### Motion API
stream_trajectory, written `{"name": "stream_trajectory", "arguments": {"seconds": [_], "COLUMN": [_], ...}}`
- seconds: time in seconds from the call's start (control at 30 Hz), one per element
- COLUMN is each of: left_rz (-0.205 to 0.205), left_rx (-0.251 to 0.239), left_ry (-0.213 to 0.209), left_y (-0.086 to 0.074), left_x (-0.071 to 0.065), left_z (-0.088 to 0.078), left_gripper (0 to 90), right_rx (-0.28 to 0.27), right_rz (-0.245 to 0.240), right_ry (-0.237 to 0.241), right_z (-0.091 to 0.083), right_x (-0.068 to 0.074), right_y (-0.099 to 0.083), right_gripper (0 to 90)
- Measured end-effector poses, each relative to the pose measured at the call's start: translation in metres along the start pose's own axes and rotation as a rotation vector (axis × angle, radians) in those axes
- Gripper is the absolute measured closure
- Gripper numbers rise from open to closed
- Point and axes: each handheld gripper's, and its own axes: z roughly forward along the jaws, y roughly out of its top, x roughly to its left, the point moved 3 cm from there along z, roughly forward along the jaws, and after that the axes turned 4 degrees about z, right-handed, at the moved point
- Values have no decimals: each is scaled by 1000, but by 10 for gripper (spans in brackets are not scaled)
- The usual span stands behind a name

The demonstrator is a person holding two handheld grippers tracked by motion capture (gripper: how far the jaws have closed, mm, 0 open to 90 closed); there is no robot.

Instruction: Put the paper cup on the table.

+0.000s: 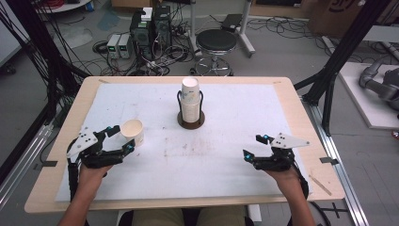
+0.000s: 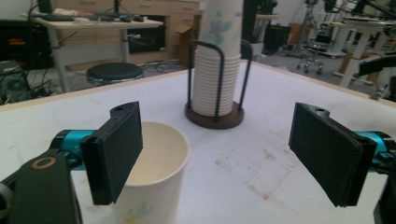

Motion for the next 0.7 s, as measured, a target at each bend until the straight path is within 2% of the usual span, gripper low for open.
{"name": "stream_trajectory", "arguments": {"seconds": [0.13, 0.23, 0.7], "left_rz": [-4, 5, 17], "left_rx": [-6, 7, 9], "left_ry": [-48, -61, -70], "left_y": [1, 0, 0], "left_x": [-7, -10, -15], "left_z": [7, 10, 8], "left_gripper": [176, 176, 179], "right_rx": [-20, -26, -35], "right_rz": [18, 21, -3], "right_ry": [-6, -7, -18], "right_z": [-4, -5, -7], "right_x": [-1, -2, 5], "right_y": [-1, -1, 5], "right_gripper": [218, 218, 218]}}
